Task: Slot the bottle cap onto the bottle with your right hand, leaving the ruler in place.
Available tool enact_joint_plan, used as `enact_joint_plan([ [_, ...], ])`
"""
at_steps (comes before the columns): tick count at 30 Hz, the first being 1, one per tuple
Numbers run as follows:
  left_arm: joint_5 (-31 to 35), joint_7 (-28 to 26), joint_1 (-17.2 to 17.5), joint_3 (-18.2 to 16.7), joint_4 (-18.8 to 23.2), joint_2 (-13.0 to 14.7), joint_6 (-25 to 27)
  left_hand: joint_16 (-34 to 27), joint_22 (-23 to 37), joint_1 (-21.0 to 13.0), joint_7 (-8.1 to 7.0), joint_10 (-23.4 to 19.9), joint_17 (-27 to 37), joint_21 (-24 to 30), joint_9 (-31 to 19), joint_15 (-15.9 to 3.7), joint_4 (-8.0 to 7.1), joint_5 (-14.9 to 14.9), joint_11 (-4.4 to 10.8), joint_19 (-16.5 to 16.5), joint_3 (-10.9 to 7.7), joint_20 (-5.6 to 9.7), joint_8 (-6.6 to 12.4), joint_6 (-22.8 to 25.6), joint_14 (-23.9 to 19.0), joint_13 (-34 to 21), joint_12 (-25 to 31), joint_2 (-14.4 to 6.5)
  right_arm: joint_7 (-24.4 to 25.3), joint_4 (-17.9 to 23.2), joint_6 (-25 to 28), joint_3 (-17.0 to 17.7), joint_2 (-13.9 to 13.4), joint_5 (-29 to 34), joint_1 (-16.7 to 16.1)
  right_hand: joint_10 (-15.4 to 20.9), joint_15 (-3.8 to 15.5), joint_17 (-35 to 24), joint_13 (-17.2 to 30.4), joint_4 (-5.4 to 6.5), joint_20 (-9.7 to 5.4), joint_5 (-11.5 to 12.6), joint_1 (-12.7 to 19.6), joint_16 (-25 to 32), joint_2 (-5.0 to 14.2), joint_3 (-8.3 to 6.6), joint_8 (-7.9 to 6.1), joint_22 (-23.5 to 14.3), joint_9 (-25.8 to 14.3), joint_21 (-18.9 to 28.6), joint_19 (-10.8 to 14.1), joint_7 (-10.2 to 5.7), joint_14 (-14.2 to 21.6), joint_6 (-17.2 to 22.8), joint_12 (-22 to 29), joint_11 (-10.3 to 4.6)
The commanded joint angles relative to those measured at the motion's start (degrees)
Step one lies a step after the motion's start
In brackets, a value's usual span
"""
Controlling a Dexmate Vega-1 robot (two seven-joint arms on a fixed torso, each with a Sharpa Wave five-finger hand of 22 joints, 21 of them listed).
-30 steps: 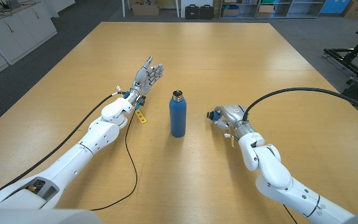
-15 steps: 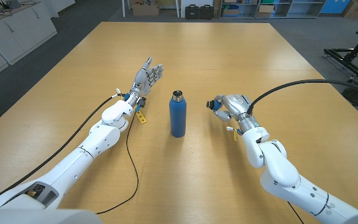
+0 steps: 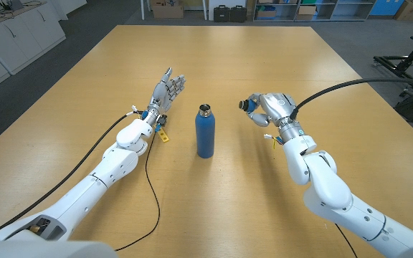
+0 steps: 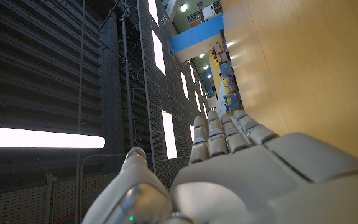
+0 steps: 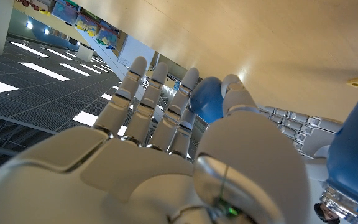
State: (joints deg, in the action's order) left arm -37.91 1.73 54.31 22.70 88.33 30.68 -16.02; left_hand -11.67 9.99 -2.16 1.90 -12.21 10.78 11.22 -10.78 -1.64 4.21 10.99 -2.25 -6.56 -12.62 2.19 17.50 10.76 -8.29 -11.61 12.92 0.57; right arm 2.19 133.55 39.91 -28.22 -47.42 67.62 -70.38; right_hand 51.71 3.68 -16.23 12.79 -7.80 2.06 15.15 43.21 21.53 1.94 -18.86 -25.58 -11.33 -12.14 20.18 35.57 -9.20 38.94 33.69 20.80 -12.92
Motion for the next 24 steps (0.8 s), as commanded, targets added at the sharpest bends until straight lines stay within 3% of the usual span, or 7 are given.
enact_joint_plan([
  [1, -0.8, 1.3, -0.1, -0.3, -1.3, 0.3, -0.1, -0.1, 0.3, 0.1, 0.02, -0.5, 0.1, 0.1, -0.2, 0.00, 0.09, 0.2, -0.14, -0.3, -0.12, 0.37, -0.14, 0.6, -0.6, -0.1, -0.1, -0.5, 3.1, -0.2, -2.2, 1.6, 0.4, 0.9, 1.4, 0.4, 6.69, 0.0, 0.2, -0.17, -0.15, -0.3, 2.5, 0.0, 3.55, -0.36, -2.87, -0.3, -0.1, 0.2, 0.0, -3.67, -0.1, 13.9, 0.1, 0.20],
  [15, -0.9, 0.9, 0.6, -0.8, 0.1, 1.0, 0.0, -0.1, 0.2, 0.0, 0.05, -0.6, 0.1, 0.1, -0.2, 0.05, 0.15, 0.2, -0.13, -0.3, -0.22, 0.26, -0.22, 0.6, -0.7, -0.1, -0.2, -0.7, 13.7, -2.3, -7.4, 0.9, 0.2, 6.1, 2.5, 0.3, 6.87, 0.1, 0.0, -0.47, -0.82, -0.4, 3.0, -0.3, 3.47, -0.50, -2.71, -0.3, 0.1, 0.4, 0.4, -3.69, -0.1, 13.7, -0.3, 0.20],
  [24, -0.9, 0.0, 2.7, -1.6, 2.1, 1.7, -0.8, -0.1, 0.2, 0.0, 0.07, -0.8, 0.1, 0.1, -0.2, 0.10, 0.17, 0.2, -0.15, -0.3, -0.27, 0.22, -0.26, 0.7, -0.7, -0.1, -0.1, -0.8, 14.5, -1.1, -10.2, 1.4, -0.8, 8.1, 2.8, 0.1, 6.96, 0.1, -0.2, -0.52, -1.80, -0.4, 3.2, -0.3, 3.59, -0.60, -2.57, -0.3, 0.2, 0.6, 0.9, -3.67, 0.3, 13.5, -0.7, 0.19],
])
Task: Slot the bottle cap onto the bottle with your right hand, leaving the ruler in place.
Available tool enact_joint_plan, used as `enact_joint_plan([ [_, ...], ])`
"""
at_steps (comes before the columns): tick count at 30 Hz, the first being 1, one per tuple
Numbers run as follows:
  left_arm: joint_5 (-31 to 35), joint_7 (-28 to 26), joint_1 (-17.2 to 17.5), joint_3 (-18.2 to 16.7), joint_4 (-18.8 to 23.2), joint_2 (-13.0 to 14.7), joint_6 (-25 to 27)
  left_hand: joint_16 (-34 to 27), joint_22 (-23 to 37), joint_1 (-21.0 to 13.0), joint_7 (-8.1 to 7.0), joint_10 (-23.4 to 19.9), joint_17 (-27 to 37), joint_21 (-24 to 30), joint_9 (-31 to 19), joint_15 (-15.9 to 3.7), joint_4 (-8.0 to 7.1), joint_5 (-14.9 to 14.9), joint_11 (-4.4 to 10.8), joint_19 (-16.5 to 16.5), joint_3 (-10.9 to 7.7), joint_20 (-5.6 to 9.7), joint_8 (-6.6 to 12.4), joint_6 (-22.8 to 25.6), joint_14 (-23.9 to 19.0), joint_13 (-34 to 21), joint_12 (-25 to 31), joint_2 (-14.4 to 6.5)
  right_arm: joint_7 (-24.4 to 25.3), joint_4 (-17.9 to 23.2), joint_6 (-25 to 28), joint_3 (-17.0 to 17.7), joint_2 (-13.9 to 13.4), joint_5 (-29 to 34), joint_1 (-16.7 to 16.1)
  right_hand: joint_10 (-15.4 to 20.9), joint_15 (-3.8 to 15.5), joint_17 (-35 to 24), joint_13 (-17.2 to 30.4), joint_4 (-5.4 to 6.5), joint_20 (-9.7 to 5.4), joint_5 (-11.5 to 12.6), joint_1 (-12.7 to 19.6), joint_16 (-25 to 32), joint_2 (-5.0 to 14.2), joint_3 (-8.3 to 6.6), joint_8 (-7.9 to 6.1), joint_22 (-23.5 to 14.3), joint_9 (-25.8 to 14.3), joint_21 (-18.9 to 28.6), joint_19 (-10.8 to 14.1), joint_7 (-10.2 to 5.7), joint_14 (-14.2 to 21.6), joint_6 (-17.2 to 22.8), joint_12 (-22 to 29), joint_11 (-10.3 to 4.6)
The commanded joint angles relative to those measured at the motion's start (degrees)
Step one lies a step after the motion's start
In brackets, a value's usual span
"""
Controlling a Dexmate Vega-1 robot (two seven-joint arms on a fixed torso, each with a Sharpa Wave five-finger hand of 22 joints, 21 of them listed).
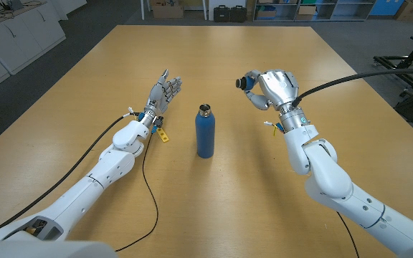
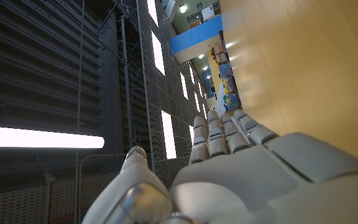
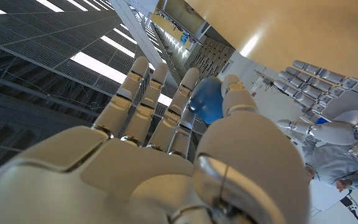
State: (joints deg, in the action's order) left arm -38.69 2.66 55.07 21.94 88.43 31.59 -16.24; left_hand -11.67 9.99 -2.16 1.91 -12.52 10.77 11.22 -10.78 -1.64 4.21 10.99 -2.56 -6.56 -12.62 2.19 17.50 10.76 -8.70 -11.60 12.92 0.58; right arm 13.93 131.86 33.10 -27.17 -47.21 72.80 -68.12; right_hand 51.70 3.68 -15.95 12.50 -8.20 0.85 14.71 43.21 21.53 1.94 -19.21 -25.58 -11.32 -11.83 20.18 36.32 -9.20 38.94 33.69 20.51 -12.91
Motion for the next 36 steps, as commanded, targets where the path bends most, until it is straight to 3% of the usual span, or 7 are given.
enact_joint_plan([
  [1, -0.1, -1.0, 2.3, -0.9, 2.2, 0.9, -0.7, 0.0, 0.2, -0.1, 0.07, -0.5, 0.1, 0.1, -0.2, 0.07, 0.18, 0.2, 0.18, -0.3, -0.28, 0.22, -0.25, 0.8, -0.3, -0.1, -0.1, -0.8, 2.8, 0.8, -3.8, 0.6, -1.3, 3.2, 0.6, 0.1, 6.97, -0.1, 0.1, -0.12, -0.62, 0.0, 3.3, -0.3, 3.59, -0.24, -2.56, -0.3, -0.1, 0.6, 0.2, -3.67, 0.4, 13.5, -0.4, 0.18],
  [15, 0.0, -1.3, 3.6, -1.2, 3.5, 1.2, -1.6, 0.0, 0.2, -0.2, 0.04, -0.6, 0.1, 0.0, -0.2, 0.07, 0.26, 0.2, 0.26, -0.3, -0.37, 0.22, -0.33, 0.9, -0.4, -0.1, -0.2, -0.9, 7.8, 1.3, -8.5, 3.0, -4.0, 6.8, 0.2, 0.2, 7.36, 0.0, 0.0, -0.35, -1.54, 0.0, 3.8, -0.5, 3.73, -0.49, -2.50, -0.3, 0.0, 0.7, 0.5, -3.65, 0.7, 13.5, -0.7, 0.18],
  [20, 0.3, -1.4, 3.4, -1.0, 3.6, 1.1, -1.6, 0.0, 0.2, -0.2, 0.08, -0.7, 0.1, 0.0, -0.2, 0.06, 0.28, 0.1, 0.15, -0.3, -0.40, 0.20, -0.35, 1.0, -0.5, -0.1, -0.2, -1.0, 9.8, 0.6, -9.3, 2.8, -5.2, 11.8, 0.5, 0.2, 7.34, 0.0, -0.1, -0.33, -1.92, 0.0, 3.9, -0.5, 3.75, -0.50, -2.51, -0.3, 0.0, 0.8, 0.7, -3.64, 0.8, 13.6, -0.8, 0.18],
  [24, 0.4, -1.5, 3.4, -1.0, 3.6, 1.0, -1.6, 0.0, 0.2, -0.2, 0.06, -0.7, 0.1, 0.0, -0.2, 0.04, 0.29, 0.1, 0.18, -0.3, -0.42, 0.25, -0.36, 1.0, -0.4, -0.1, -0.2, -1.0, 9.3, 0.8, -10.6, 3.0, -6.1, 13.8, 1.2, 0.3, 7.47, 0.0, -0.1, -0.42, -2.34, 0.1, 4.1, -0.6, 3.76, -0.58, -2.63, -0.3, -0.1, 0.8, 0.6, -3.64, 0.9, 13.8, -0.9, 0.17],
  [36, 0.2, -1.1, 4.0, -1.1, 3.3, 0.6, -3.1, 0.0, 0.2, -0.2, 0.10, -0.7, 0.1, 0.0, -0.2, 0.03, 0.35, 0.1, 0.25, -0.3, -0.46, 0.19, -0.44, 1.1, -0.5, -0.1, -0.3, -1.1, 4.6, 0.5, -17.7, 1.5, -8.4, 21.7, 7.3, 0.6, 7.54, 0.1, -0.2, -0.56, -2.91, 0.1, 4.5, -0.9, 3.58, -0.65, -2.91, -0.3, -0.3, 0.7, 0.3, -3.66, 0.9, 14.2, -1.2, 0.16],
])
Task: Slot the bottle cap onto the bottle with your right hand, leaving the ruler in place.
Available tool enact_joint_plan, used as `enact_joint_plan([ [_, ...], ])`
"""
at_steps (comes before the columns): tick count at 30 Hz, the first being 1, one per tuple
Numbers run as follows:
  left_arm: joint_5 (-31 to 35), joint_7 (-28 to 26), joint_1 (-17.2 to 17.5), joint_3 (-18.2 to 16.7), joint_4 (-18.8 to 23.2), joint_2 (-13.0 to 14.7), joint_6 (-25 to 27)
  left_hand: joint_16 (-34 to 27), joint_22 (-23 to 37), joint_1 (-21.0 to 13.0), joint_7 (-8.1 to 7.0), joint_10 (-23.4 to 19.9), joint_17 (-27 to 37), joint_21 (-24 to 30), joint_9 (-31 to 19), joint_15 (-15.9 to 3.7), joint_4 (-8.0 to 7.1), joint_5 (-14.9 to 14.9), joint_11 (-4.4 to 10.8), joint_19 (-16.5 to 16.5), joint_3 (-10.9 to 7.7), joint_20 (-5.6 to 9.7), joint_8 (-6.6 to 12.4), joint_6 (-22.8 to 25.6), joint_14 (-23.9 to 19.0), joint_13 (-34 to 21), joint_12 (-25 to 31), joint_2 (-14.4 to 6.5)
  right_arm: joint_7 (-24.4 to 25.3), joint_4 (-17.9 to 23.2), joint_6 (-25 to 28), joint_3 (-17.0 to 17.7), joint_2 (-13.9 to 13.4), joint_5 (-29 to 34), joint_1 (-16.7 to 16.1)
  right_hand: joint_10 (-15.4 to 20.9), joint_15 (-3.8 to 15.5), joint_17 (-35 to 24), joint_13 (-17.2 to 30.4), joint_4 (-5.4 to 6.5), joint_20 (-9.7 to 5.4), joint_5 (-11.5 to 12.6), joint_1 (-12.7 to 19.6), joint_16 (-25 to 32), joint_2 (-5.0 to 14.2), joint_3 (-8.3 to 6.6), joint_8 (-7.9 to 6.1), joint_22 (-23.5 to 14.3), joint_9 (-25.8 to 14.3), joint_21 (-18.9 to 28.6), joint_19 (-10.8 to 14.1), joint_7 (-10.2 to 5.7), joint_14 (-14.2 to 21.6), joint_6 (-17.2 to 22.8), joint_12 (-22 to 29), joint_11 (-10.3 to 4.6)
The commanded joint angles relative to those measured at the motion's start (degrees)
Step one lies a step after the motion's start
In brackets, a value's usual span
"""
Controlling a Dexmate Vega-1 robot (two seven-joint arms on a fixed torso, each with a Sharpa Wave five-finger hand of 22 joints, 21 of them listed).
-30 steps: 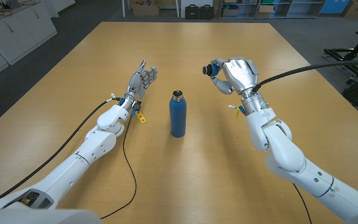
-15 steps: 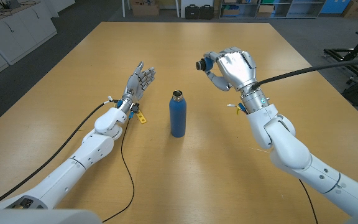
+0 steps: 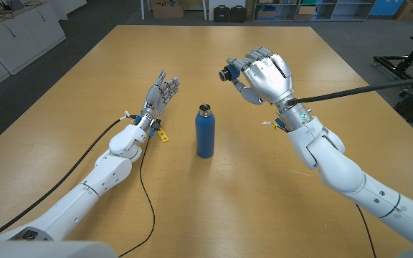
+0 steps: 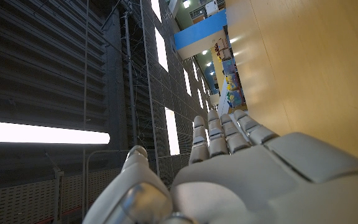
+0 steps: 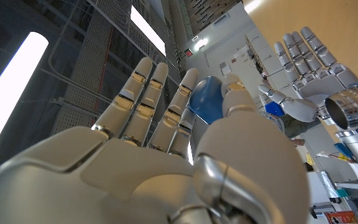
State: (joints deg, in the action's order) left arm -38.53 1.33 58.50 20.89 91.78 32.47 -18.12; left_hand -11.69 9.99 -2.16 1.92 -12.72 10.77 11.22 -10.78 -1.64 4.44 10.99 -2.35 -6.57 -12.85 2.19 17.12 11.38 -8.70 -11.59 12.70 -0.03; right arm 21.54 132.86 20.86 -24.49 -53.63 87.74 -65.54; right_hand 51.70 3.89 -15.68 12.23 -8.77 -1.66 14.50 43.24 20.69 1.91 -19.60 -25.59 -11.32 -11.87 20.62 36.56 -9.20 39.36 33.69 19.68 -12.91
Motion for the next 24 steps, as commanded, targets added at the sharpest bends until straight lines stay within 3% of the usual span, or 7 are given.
enact_joint_plan([
  [1, 0.0, 0.2, 0.7, -0.2, 0.0, -0.2, -1.4, 0.0, 0.2, -0.2, 0.09, -0.5, 0.1, 0.0, -0.2, 0.00, 0.12, 0.1, 0.03, -0.3, -0.23, 0.18, -0.07, 0.5, -0.5, -0.1, 0.0, -0.5, -3.1, -0.7, -5.9, -1.4, -2.1, 7.6, 5.2, 0.6, 7.33, -0.1, 0.1, 0.00, -0.40, 0.3, 4.4, -0.1, 3.60, -0.25, -2.91, -0.3, -0.2, 0.2, 0.0, -3.66, 0.5, 14.2, -0.3, 0.16],
  [14, -0.2, -0.2, 2.0, -1.0, 0.3, -0.4, -3.1, 0.0, 0.2, -0.2, 0.05, -0.7, 0.1, 0.0, -0.2, -0.09, 0.17, 0.1, -0.01, -0.3, -0.27, 0.17, -0.11, 0.7, -0.6, -0.1, 0.0, -0.5, -5.1, 0.9, -12.5, -1.6, -7.1, 14.8, 9.6, 0.8, 7.36, -0.1, 0.0, 0.21, -1.07, 0.5, 4.5, -0.1, 3.87, -0.31, -3.12, -0.3, -0.4, 0.1, -0.2, -3.66, 0.9, 14.5, -0.5, 0.16],
  [24, 0.2, 0.0, 1.0, -0.2, -0.2, -1.1, -2.6, 0.0, 0.2, -0.2, 0.04, -0.8, 0.1, 0.0, -0.2, -0.11, 0.20, 0.1, -0.06, -0.3, -0.28, 0.18, -0.16, 0.8, -0.7, -0.1, 0.0, -0.5, 3.3, -0.3, -12.1, -1.5, -9.0, 18.1, 10.8, 0.9, 7.73, 0.0, -0.1, 0.11, -1.53, 0.7, 4.9, -0.4, 4.13, -0.57, -3.26, -0.3, -0.5, 0.1, -0.2, -3.69, 0.9, 14.7, -0.8, 0.15],
])
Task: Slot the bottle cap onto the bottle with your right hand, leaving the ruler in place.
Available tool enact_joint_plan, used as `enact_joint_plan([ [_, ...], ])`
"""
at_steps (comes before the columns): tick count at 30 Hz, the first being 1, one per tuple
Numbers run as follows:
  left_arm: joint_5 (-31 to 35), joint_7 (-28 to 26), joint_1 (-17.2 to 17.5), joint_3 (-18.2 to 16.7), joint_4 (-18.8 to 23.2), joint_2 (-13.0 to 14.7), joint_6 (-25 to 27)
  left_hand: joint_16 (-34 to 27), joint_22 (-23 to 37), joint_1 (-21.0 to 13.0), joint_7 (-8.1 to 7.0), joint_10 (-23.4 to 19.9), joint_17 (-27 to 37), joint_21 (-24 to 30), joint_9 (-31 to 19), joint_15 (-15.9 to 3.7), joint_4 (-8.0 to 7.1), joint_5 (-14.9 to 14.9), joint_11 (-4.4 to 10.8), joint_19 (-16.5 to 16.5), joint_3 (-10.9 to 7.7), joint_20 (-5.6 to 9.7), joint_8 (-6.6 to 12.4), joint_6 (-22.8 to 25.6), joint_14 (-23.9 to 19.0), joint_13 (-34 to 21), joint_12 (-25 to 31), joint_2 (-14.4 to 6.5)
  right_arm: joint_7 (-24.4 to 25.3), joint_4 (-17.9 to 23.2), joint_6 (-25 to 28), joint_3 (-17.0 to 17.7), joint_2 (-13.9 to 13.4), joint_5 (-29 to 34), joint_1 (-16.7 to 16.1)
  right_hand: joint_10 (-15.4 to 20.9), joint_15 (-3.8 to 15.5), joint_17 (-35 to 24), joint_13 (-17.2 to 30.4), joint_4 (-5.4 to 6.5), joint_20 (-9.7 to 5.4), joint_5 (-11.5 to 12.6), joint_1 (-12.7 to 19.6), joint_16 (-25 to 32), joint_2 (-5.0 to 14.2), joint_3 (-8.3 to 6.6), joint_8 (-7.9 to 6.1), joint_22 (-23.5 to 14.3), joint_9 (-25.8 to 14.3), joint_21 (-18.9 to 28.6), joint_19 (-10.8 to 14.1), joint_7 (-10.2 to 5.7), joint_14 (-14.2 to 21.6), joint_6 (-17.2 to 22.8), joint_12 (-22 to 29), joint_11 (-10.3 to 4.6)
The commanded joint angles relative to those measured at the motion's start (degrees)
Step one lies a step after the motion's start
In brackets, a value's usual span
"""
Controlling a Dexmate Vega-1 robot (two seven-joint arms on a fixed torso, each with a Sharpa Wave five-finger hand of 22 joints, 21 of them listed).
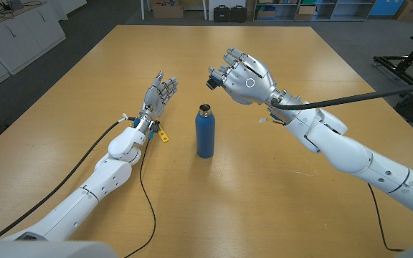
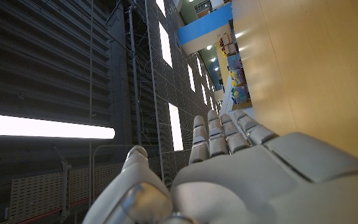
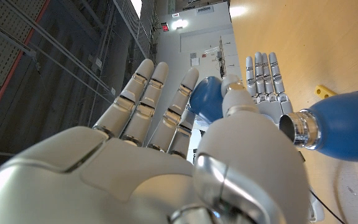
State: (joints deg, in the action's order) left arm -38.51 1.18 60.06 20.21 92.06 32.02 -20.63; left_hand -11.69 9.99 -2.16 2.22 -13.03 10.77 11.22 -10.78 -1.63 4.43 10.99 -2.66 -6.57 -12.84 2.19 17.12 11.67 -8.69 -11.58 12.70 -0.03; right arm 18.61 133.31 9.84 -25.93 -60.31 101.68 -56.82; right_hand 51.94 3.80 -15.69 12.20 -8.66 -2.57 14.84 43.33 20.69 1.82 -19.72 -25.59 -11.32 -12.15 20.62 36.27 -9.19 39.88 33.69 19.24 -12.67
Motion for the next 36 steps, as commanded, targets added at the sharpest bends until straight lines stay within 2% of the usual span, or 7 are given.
enact_joint_plan([
  [1, 0.3, 0.1, -0.7, 0.6, -0.4, -0.7, -0.1, 0.0, 0.2, -0.2, -0.26, -0.5, 0.1, 0.0, -0.2, -0.12, 0.21, 0.1, 0.27, -0.3, -0.29, 0.16, -0.17, 0.5, -0.7, -0.1, 0.0, -0.5, 7.6, -1.2, -0.8, -0.3, -2.1, 4.7, 2.3, 0.7, 7.83, 0.0, 0.0, 0.00, -0.66, 0.3, 4.9, -0.4, 4.23, -0.48, -3.26, -0.3, -0.2, 0.1, 0.1, -3.69, 0.4, 14.7, -0.3, -0.09],
  [4, 0.5, 0.0, -1.0, 0.9, -0.5, -0.9, 0.0, 0.0, 0.2, -0.2, -0.27, -0.5, 0.1, 0.0, -0.2, -0.11, 0.23, 0.1, 0.27, -0.3, -0.30, 0.19, -0.16, 0.6, -0.6, -0.1, 0.0, -0.5, 10.3, -2.6, 0.0, -1.1, -1.3, 5.9, 3.1, 0.9, 8.17, 0.1, -0.1, -0.29, -1.24, 0.7, 6.1, -0.7, 5.05, -1.27, -3.50, -0.3, -0.3, 0.3, 0.2, -3.73, 0.7, 14.9, -0.7, -0.12],
  [13, 0.9, -0.2, -1.3, 1.3, -0.9, -1.8, -0.6, 0.0, 0.2, -0.2, -0.28, -0.5, 0.1, 0.0, -0.2, -0.09, 0.25, 0.1, 0.34, -0.2, -0.31, 0.21, -0.21, 0.6, -0.7, -0.1, -0.1, -0.5, 13.0, -5.2, -1.8, -4.1, 0.4, 7.9, 7.5, 1.2, 8.06, 0.1, -0.1, -0.34, -1.74, 0.8, 6.6, -0.8, 5.28, -1.53, -3.66, -0.3, -0.4, 0.4, 0.5, -3.72, 1.1, 15.0, -0.8, -0.13],
  [21, 1.3, -1.1, -0.3, 1.0, -0.3, -2.1, -2.0, 0.0, 0.2, -0.2, -0.29, -0.6, 0.1, 0.0, -0.2, -0.05, 0.27, 0.1, 0.31, -0.2, -0.32, 0.21, -0.26, 0.7, -0.7, -0.1, -0.1, -0.6, 12.1, -5.1, -4.4, -5.1, -1.9, 8.8, 9.7, 1.4, 7.98, 0.1, -0.1, -0.42, -1.92, 0.9, 7.0, -0.9, 5.30, -1.72, -3.83, -0.4, -0.5, 0.3, 0.0, -3.73, 1.5, 15.1, -0.9, -0.14],
  [26, 1.2, -1.3, 0.3, 0.7, -0.3, -2.4, -2.9, 0.0, 0.2, -0.2, -0.25, -0.6, 0.1, 0.0, -0.2, -0.09, 0.29, 0.0, 0.35, -0.3, -0.32, 0.21, -0.28, 0.7, -0.7, -0.1, -0.1, -0.6, 14.0, -5.2, -4.2, -5.3, -2.8, 8.7, 9.9, 1.7, 7.91, 0.3, 0.0, -0.55, -2.45, 1.0, 7.7, -1.4, 5.09, -1.99, -4.19, -0.4, -0.7, -0.4, -2.1, -3.75, 1.6, 15.4, -1.3, -0.16],
  [34, 1.5, -1.4, 0.7, 0.6, 0.0, -2.6, -4.0, 0.0, 0.2, -0.2, -0.30, -0.7, 0.1, 0.0, -0.2, -0.07, 0.31, 0.0, 0.46, -0.3, -0.33, 0.18, -0.32, 0.8, -0.8, -0.1, -0.1, -0.6, 15.7, -6.2, -4.3, -5.9, -3.2, 8.3, 10.5, 1.8, 8.03, 0.4, 0.0, -0.67, -2.28, 1.0, 8.1, -1.7, 5.07, -2.16, -4.34, -0.4, -0.8, -0.5, -2.4, -3.76, 1.4, 15.5, -1.4, -0.17],
  [36, 1.6, -1.5, 0.8, 0.6, 0.2, -2.7, -4.3, 0.0, 0.2, -0.2, -0.28, -0.7, 0.1, 0.0, -0.2, -0.11, 0.32, 0.0, 0.44, -0.3, -0.33, 0.19, -0.31, 0.9, -0.8, -0.1, -0.1, -0.6, 17.4, -6.7, -4.9, -6.1, -3.3, 7.1, 10.9, 1.8, 8.04, 0.4, -0.1, -0.69, -2.26, 1.1, 8.2, -1.8, 5.07, -2.21, -4.38, -0.4, -0.8, -0.5, -2.4, -3.77, 1.4, 15.6, -1.5, -0.17],
])
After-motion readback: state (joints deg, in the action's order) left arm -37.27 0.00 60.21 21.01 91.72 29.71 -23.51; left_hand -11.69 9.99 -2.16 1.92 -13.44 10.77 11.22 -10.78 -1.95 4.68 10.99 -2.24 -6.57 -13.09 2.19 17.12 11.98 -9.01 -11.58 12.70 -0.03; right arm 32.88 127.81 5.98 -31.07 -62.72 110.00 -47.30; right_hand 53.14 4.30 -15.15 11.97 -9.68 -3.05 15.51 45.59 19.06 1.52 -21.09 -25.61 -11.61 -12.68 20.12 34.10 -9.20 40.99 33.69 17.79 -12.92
